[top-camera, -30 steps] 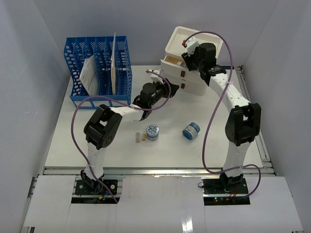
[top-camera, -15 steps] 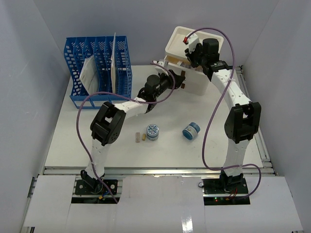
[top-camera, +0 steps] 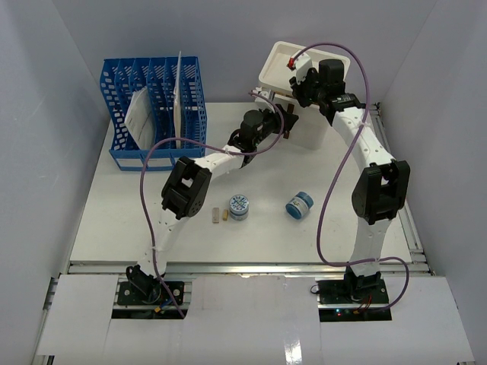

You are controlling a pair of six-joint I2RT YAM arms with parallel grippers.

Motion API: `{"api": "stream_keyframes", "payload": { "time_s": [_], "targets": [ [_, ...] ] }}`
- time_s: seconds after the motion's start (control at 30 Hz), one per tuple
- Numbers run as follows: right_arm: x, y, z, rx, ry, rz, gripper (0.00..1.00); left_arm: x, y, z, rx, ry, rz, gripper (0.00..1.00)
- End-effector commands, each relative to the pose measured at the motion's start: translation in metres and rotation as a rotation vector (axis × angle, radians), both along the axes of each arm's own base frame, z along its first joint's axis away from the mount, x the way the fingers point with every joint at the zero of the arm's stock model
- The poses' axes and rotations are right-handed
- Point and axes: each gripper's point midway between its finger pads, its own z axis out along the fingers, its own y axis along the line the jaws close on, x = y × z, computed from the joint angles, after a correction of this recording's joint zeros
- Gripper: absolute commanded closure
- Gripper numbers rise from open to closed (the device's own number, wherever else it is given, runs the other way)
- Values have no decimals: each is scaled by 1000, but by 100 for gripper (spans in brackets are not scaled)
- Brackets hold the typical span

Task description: Organize the desk

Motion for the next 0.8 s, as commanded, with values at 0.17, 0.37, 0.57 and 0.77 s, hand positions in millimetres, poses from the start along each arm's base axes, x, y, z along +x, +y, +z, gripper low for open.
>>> {"api": "stream_keyframes", "payload": {
  "time_s": [0.17,0.37,0.57,0.77],
  "targets": [
    [-10,9,-6,31,85,32,74,47,6,29,-127,5,170,55],
    [-12,7,-9,30,100,25,72,53,10,29,-146,16,178,49],
    [-24,4,25,89,42,-2,64,20,26,32,-137,-33,109,46],
    [-61,-2,71,162,-30,1,51,-17,50,24,-40,-86,80,25]
  ]
}}
